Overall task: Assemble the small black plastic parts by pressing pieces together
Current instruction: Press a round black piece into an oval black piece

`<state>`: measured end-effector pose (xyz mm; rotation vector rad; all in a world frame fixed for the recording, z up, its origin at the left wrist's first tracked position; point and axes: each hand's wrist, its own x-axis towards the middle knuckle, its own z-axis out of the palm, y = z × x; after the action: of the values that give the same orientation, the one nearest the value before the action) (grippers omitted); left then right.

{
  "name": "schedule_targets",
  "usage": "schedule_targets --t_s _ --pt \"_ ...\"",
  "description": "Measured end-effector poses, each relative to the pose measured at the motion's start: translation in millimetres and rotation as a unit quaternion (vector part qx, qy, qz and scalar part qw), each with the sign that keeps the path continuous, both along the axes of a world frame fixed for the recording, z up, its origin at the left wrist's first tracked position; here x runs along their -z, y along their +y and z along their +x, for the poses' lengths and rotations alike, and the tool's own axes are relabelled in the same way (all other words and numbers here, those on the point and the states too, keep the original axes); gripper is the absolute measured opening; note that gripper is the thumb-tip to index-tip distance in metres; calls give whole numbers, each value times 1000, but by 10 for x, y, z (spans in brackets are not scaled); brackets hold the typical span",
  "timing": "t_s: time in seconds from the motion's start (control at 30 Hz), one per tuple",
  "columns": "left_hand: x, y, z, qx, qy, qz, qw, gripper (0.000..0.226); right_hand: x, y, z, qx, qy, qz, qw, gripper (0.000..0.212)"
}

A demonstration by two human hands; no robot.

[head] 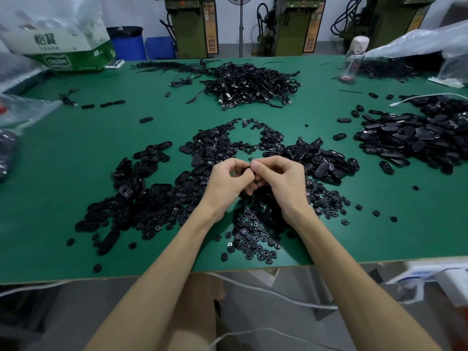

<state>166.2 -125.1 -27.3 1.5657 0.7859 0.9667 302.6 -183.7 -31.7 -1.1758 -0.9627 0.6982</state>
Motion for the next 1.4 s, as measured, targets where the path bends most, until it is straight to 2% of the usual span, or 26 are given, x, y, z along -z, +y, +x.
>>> schedule_targets --t_s 0.17,0.83,1.07,1.27,1.4 --pt "-4 -9 9 -8 19 4 1000 6 26 18 -2 -1 -29 -5 1000 8" --pt "-20 -27 -4 -27 37 22 999 5 23 16 -5 21 -31 -35 999 7" --pt "-8 3 -35 4 -19 6 1000 12 12 -15 3 28 1 -9 1000 2" --pt "9 26 -24 -19 -24 2 1000 6 0 -9 -16 1 -28 -3 1000 23" --pt "6 23 -26 -29 -15 20 999 5 -9 -20 -22 0 -42 12 999 27"
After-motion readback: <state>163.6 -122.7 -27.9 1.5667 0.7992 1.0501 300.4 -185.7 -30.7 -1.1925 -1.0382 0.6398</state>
